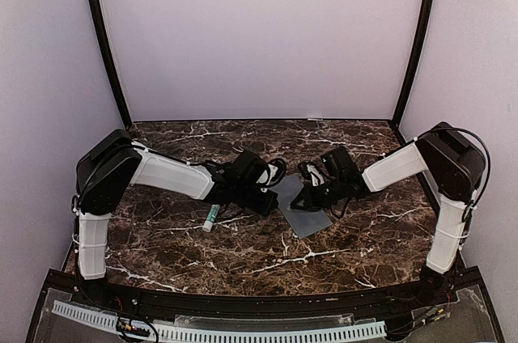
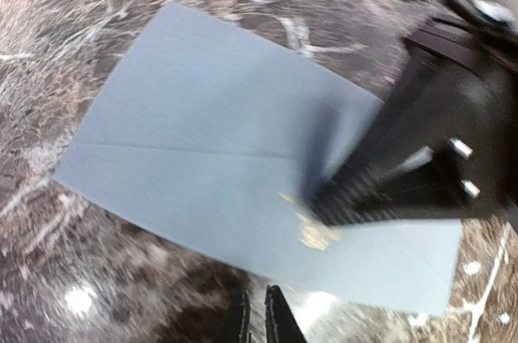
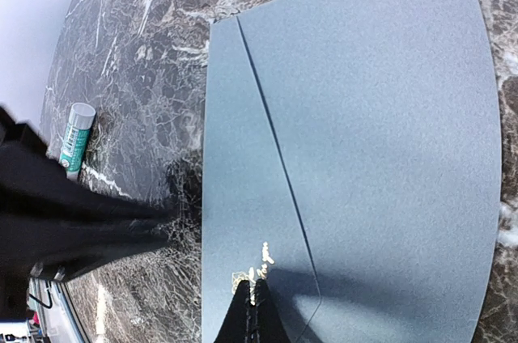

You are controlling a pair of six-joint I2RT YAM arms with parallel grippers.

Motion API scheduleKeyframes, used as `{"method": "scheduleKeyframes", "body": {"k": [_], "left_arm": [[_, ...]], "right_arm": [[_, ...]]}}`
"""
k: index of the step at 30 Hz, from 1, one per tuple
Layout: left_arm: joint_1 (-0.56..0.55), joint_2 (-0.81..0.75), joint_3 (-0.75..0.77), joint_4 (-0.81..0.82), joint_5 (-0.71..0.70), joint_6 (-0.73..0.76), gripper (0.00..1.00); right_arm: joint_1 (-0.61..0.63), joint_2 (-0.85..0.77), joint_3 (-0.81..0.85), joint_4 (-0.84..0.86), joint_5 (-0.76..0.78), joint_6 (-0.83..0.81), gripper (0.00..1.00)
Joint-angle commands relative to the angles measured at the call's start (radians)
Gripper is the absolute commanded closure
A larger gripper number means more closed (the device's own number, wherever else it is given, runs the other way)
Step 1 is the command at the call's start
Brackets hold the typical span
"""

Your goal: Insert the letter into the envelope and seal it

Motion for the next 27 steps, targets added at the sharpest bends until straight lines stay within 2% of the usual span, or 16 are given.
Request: {"method": "scheduleKeyframes", "body": {"k": [1, 6, 9, 12, 20, 27], "left_arm": [[-0.052, -0.135, -0.124, 0.129, 0.001, 0.078, 0.89], [-0.055, -0.141, -0.154, 0.187, -0.064, 0.077, 0.87], [-0.055, -0.095, -0.082, 0.168, -0.055, 0.084, 0.87], [-0.046, -0.031, -0.001, 0.109, -0.109, 0.062, 0.89], [-0.017, 0.063, 0.093, 0.119, -0.031, 0.015, 0.90], [-0.009, 0.131, 0.099, 0.203, 0.054, -0.001, 0.90]], "right_arm": [[-0.005, 0.014, 0.013, -0.050, 0.023, 0.000, 1.00], [-0.002, -0.002, 0.027, -0.098, 0.046, -0.001, 1.00], [-0.001, -0.019, 0.031, -0.123, 0.067, 0.002, 1.00], [0.000, -0.027, 0.034, -0.136, 0.080, 0.004, 1.00], [0.001, -0.010, 0.058, -0.154, 0.094, 0.009, 1.00], [0.003, 0.009, 0.084, -0.190, 0.095, 0.003, 1.00]]}}
